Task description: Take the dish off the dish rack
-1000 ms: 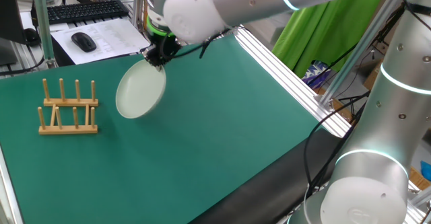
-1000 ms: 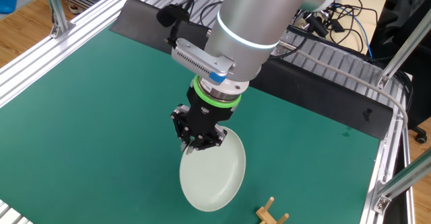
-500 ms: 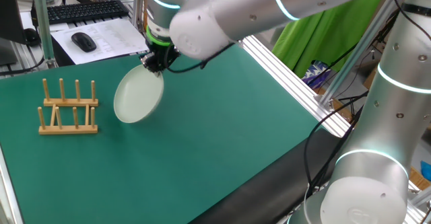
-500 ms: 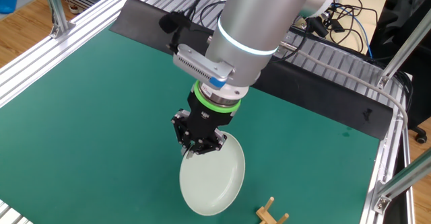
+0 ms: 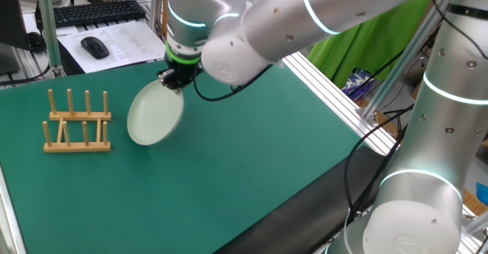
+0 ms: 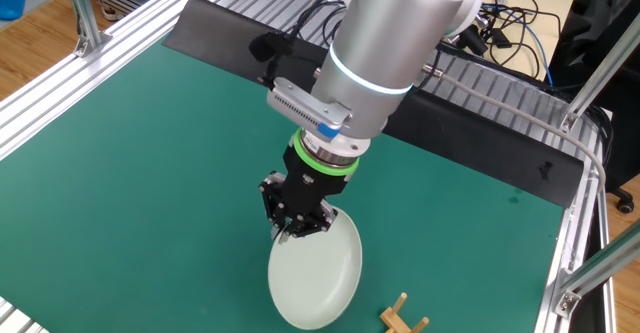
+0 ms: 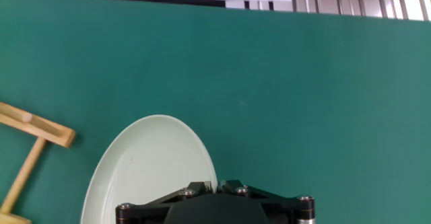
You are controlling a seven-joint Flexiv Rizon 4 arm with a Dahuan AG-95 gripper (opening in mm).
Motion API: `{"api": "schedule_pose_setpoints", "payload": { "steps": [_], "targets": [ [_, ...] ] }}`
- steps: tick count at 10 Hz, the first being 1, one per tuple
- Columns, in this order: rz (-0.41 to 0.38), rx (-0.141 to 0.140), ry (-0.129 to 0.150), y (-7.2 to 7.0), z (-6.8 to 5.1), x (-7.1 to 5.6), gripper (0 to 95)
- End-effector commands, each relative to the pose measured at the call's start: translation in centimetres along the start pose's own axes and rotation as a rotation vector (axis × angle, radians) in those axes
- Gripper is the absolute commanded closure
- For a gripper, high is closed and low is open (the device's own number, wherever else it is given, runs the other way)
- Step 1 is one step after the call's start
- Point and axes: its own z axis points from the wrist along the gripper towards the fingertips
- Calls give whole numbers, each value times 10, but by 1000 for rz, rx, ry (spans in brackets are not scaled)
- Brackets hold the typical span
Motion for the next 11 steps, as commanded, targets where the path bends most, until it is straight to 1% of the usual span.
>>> {"api": "schedule_pose_setpoints", "payload": {
  "steps": [1, 3, 4, 5, 6, 7, 8, 9, 10, 11],
  "targets": [
    [7, -5, 10, 0, -2, 1, 380],
    [11, -3, 10, 0, -2, 1, 380],
    [15, -3, 8, 0, -2, 1, 190],
    [17, -2, 7, 0, -3, 0, 190],
    [5, -3, 5, 0, -4, 0, 380],
    [-1, -7, -1, -1, -7, -1, 570],
    [-6, -7, 1, -2, -11, -3, 760],
    [-12, -10, 4, -4, -18, -5, 950],
    [-20, -15, 17, -7, -28, -7, 950],
    [-30, -18, 29, -10, -35, -9, 950]
  ]
}}
